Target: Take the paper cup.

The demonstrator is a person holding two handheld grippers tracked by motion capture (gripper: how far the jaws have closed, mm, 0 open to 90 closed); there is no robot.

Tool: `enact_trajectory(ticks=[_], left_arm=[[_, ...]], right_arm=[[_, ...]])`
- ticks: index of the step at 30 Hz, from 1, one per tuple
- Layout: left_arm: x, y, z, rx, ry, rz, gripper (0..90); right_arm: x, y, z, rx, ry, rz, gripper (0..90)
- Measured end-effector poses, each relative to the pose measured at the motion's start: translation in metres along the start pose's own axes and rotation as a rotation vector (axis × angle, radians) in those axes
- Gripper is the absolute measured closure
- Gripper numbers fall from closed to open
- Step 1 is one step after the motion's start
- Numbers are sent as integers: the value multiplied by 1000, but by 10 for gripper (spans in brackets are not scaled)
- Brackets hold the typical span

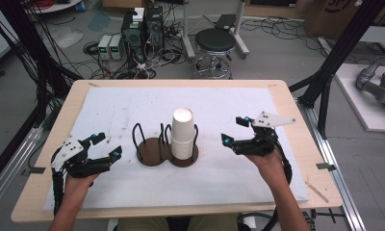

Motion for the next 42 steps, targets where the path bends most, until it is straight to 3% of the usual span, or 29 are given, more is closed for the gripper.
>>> enact_trajectory(ticks=[6,13,27,35,42], left_arm=[[1,1,-1,8,-7,1,169],[1,2,-1,14,-7,4,169],[3,4,-4,28,-15,4,169],[3,4,-5,31,-19,3,169],[3,4,-4,31,-19,5,169]], right_arm=[[-36,-17,-30,-85,-26,55,161],[-58,-35,-61,-155,-61,92,169],[-63,-45,-97,-206,-149,117,213],[-64,-46,-102,-210,-159,140,330],[-66,-48,-102,-214,-164,159,343]])
Point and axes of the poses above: each handheld gripper's, and its own axes: z roughly backward along the jaws, x roughly out of its underside, y roughly to its right, the point moved 4 cm from there along -z, roughly forward along the jaws, and after that the axes turned 5 degrees about y, right-handed, at the moved point
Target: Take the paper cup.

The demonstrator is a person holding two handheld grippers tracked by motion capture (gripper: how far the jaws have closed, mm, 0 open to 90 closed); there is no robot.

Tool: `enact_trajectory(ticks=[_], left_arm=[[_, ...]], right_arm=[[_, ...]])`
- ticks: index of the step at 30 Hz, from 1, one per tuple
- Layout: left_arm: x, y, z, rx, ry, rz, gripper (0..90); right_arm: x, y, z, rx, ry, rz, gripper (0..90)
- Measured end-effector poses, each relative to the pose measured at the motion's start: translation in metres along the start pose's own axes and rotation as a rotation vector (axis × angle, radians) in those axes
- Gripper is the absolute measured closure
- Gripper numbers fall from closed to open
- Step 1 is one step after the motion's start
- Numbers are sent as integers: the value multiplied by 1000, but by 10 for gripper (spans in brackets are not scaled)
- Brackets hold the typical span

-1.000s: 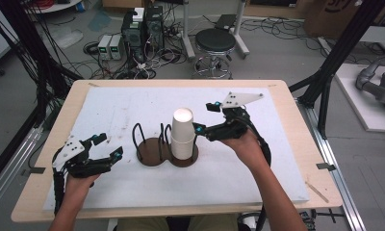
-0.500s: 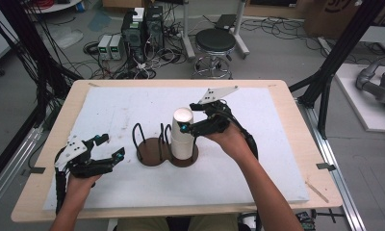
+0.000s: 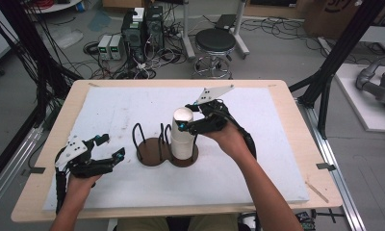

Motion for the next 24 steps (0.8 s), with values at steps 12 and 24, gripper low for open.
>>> enact_trajectory(ticks=[12,24], left_arm=[[0,0,0,1,-1,2,169],[1,0,0,5,0,5,169]], right_arm=[[-5,-1,1,6,-15,24,355],[-7,-1,2,4,-26,33,359]])
Point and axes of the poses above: each handheld gripper's, and its own axes: z roughly backward along the jaws, x roughly out of its underside, y roughly to its right, the point moved 4 cm from there along -z, roughly forward along the jaws, and after that the axes turned 5 degrees about y, right-handed, at the moved point
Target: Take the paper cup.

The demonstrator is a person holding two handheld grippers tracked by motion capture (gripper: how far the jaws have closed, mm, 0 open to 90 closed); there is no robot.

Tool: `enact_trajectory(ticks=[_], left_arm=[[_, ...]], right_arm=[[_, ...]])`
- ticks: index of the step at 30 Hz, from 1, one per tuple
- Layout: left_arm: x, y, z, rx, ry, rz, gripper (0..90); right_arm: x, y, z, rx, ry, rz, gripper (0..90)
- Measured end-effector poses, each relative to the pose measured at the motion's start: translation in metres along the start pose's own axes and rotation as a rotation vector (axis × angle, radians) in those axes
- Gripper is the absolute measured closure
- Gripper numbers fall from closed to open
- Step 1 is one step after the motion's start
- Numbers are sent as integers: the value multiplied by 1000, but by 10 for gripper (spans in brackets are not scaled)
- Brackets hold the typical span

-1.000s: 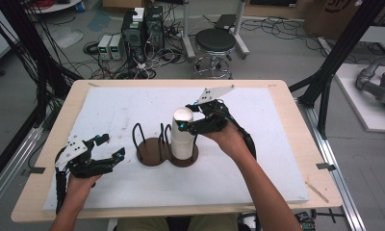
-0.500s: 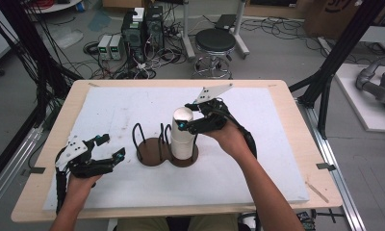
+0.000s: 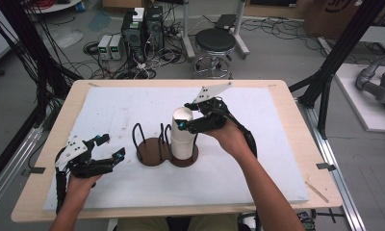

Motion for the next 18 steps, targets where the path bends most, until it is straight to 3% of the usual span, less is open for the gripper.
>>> enact_trajectory(ticks=[18], left_arm=[[0,-1,0,1,0,5,169]], right_arm=[[0,2,0,-7,6,-6,364]])
Point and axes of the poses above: each handheld gripper's, and its own axes: z roughly backward along the jaws, x roughly out of its underside, y roughly to its right, the point moved 4 cm from there along -z, roughly forward along the jaws, and after that the axes turned 5 degrees about y, right-handed, at the moved point
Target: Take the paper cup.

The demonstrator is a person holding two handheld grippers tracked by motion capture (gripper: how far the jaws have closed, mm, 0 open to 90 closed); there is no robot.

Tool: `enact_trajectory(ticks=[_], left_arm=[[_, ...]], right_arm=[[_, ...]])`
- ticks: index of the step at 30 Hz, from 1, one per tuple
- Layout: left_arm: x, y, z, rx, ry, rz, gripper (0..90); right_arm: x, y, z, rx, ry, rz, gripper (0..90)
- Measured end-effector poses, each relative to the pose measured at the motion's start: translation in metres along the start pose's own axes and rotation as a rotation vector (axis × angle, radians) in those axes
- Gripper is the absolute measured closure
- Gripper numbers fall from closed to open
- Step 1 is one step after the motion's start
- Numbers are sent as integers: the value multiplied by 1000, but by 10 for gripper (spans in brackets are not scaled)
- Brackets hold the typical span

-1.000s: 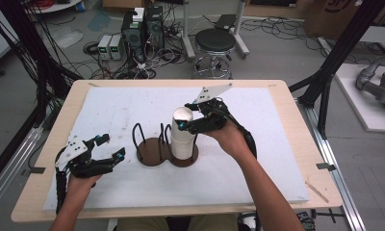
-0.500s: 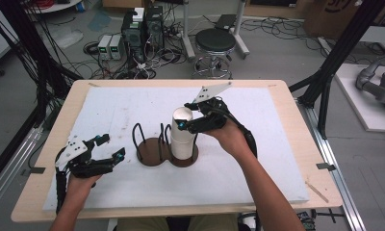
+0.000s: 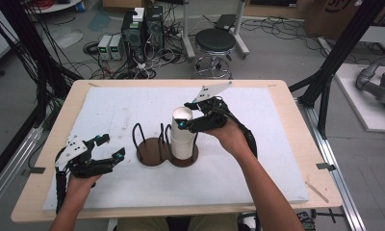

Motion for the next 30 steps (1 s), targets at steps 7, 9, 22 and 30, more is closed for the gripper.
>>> enact_trajectory(ticks=[7,9,22,30], left_arm=[[0,0,0,1,-2,-1,169],[0,0,0,0,-2,-1,169],[1,0,0,3,-2,3,169],[1,0,0,5,-1,4,169]], right_arm=[[-1,1,1,-2,3,4,364],[-1,1,1,-3,0,3,364],[-3,2,3,-4,17,-4,371],[-6,2,5,-5,29,1,372]])
Point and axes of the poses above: each handheld gripper's, and its own axes: z roughly backward along the jaws, x roughly out of its underside, y roughly to its right, the point moved 4 cm from there along -z, roughly forward along the jaws, and after that the axes turned 5 degrees about y, right-handed, at the moved point
